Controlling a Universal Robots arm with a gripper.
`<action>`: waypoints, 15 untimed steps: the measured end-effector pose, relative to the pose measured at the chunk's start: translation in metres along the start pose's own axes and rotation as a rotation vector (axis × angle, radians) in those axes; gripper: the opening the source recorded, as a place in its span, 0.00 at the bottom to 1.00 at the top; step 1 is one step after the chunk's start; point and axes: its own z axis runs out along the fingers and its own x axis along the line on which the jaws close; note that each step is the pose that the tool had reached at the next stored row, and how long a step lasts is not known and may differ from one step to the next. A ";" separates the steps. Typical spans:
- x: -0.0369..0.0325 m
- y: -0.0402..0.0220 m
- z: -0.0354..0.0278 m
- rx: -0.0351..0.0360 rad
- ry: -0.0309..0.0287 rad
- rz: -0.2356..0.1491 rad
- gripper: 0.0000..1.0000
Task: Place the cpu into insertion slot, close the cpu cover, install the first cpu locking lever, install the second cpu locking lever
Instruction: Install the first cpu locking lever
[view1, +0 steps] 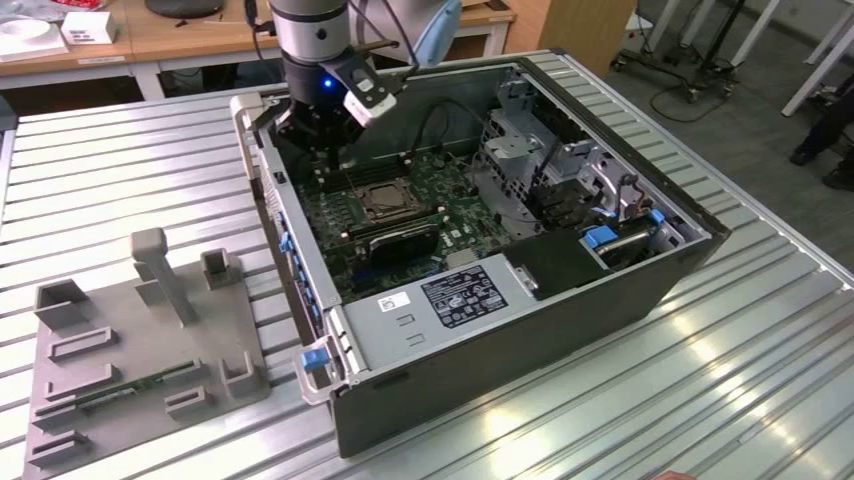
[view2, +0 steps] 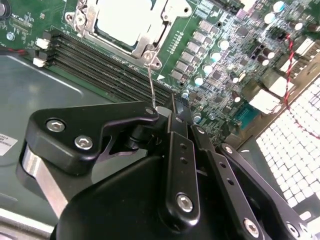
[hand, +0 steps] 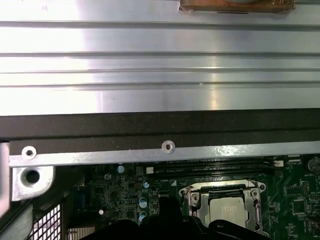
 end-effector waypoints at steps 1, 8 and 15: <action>0.0000 0.0000 0.0000 -0.0077 -0.0009 0.000 0.10; -0.0009 0.0001 0.0001 -0.0457 -0.0054 0.003 0.10; -0.0093 -0.0002 0.0009 -0.0551 -0.0049 0.004 0.10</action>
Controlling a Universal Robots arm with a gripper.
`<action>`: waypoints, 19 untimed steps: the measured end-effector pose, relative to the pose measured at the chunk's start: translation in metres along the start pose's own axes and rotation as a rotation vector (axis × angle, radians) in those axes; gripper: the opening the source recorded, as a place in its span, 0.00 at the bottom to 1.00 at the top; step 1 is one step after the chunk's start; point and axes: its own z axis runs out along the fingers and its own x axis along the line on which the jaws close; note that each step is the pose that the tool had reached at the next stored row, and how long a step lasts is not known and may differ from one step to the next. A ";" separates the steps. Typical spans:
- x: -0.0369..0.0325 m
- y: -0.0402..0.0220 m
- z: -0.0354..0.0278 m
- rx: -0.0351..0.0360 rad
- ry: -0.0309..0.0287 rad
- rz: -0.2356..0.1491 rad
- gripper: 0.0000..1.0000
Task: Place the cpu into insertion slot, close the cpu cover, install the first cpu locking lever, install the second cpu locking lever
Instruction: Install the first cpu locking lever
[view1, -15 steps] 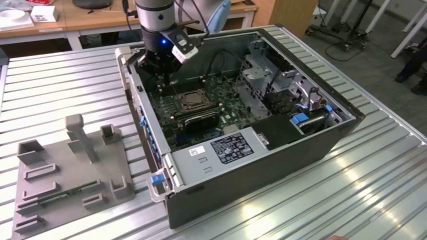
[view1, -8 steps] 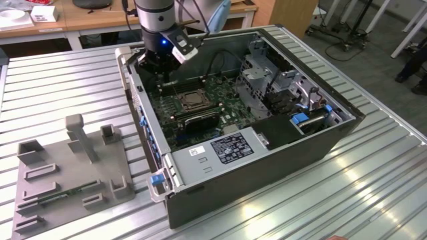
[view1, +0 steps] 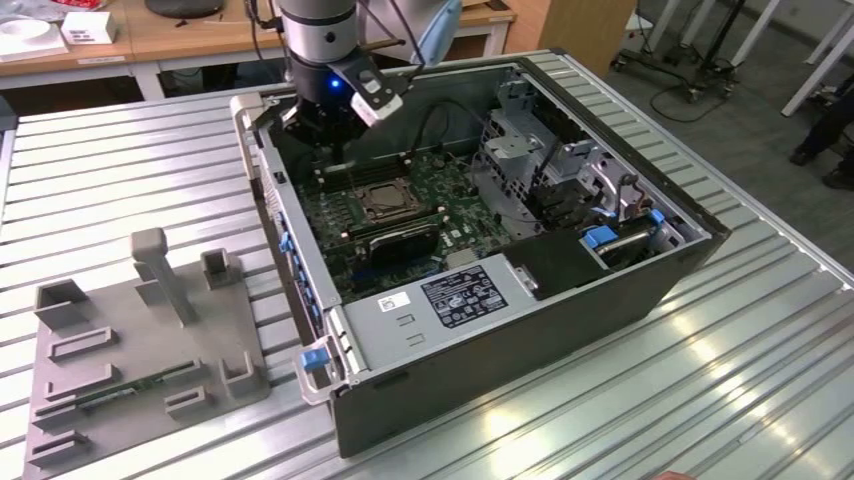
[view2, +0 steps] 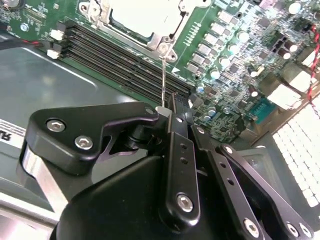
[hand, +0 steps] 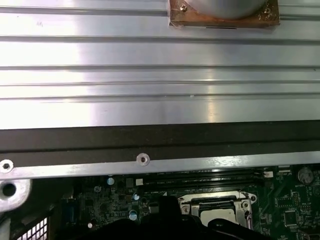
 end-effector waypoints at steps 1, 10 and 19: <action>-0.0014 -0.0002 0.0002 -0.0021 0.0000 0.000 0.10; -0.0143 -0.0026 0.0014 -0.0196 0.0006 0.004 0.10; -0.0227 -0.0044 0.0026 -0.0316 0.0008 0.007 0.10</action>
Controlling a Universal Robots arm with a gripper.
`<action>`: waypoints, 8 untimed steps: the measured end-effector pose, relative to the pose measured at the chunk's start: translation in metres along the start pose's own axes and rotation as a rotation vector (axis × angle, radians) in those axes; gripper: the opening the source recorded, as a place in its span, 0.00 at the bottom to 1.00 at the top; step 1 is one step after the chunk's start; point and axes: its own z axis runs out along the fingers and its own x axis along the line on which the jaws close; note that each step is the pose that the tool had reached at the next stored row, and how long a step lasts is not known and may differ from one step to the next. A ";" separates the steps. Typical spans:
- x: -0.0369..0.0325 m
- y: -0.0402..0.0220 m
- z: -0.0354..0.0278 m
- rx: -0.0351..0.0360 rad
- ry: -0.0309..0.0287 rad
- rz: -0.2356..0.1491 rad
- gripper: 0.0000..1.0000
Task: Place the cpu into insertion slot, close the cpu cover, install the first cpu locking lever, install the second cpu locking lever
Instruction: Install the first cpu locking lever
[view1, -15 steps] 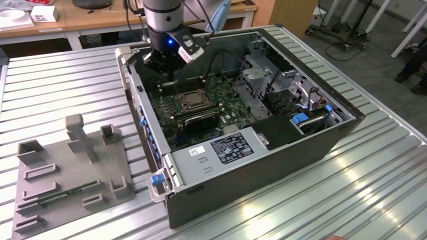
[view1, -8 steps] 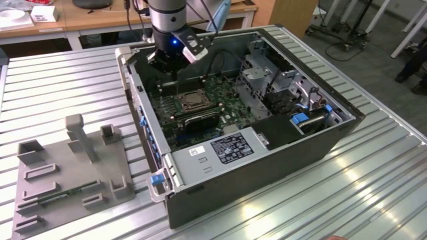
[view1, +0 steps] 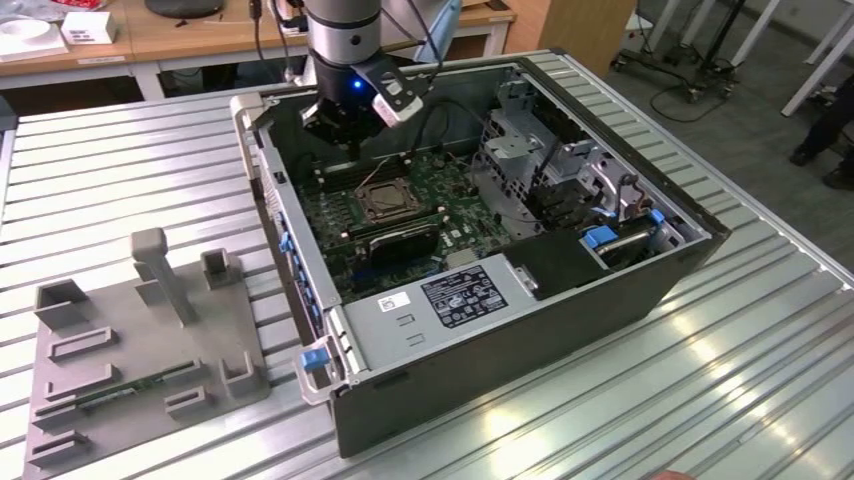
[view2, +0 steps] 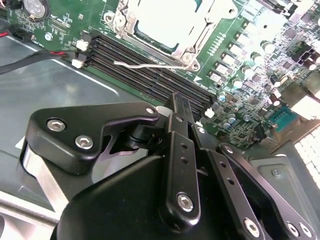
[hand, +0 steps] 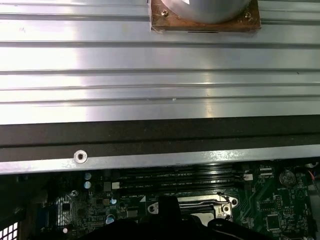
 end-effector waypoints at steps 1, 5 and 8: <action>0.0000 0.0000 0.0000 0.0000 0.0000 0.000 0.10; 0.0000 0.0000 0.0002 -0.0003 -0.0001 0.000 0.10; -0.0019 -0.0003 0.0023 -0.0003 0.0008 0.000 0.10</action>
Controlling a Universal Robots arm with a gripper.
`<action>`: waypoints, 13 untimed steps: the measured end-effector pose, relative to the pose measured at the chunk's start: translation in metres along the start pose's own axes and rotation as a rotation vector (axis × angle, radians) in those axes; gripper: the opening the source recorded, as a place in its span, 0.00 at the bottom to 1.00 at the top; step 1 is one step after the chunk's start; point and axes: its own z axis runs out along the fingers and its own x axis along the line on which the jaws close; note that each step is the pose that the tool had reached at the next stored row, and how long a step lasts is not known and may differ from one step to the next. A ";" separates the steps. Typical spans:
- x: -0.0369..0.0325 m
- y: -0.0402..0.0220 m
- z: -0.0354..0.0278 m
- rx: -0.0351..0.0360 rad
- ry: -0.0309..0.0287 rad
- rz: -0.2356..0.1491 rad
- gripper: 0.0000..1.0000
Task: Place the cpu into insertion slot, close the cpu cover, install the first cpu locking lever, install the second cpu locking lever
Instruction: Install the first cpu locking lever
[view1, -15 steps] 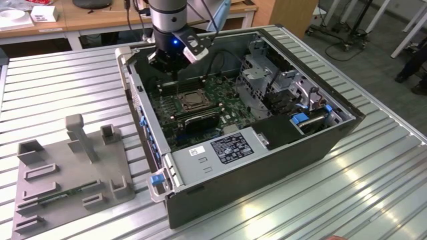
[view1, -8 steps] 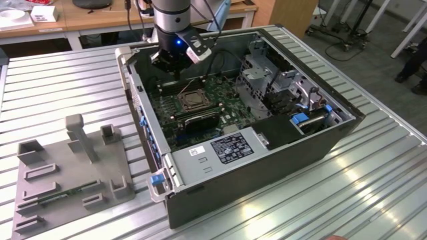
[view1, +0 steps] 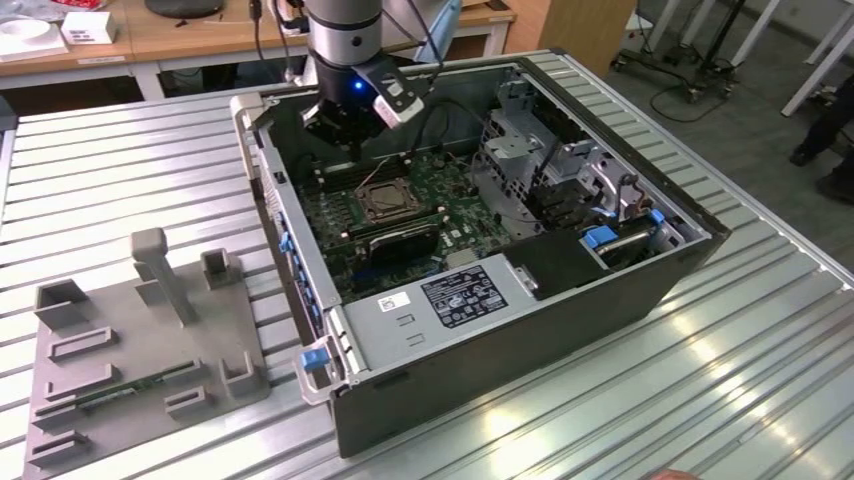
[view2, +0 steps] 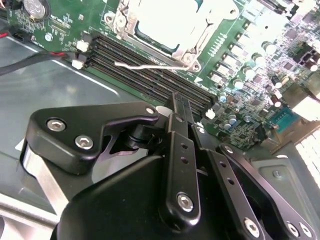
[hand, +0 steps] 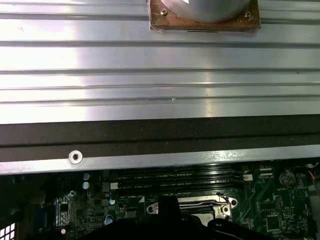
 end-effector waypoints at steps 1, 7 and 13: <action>-0.0010 -0.0001 0.0012 -0.0001 0.0001 0.000 0.10; -0.0120 -0.0006 0.0082 -0.0061 0.0029 0.001 0.10; -0.0214 -0.0010 0.0142 -0.0155 0.0043 0.002 0.10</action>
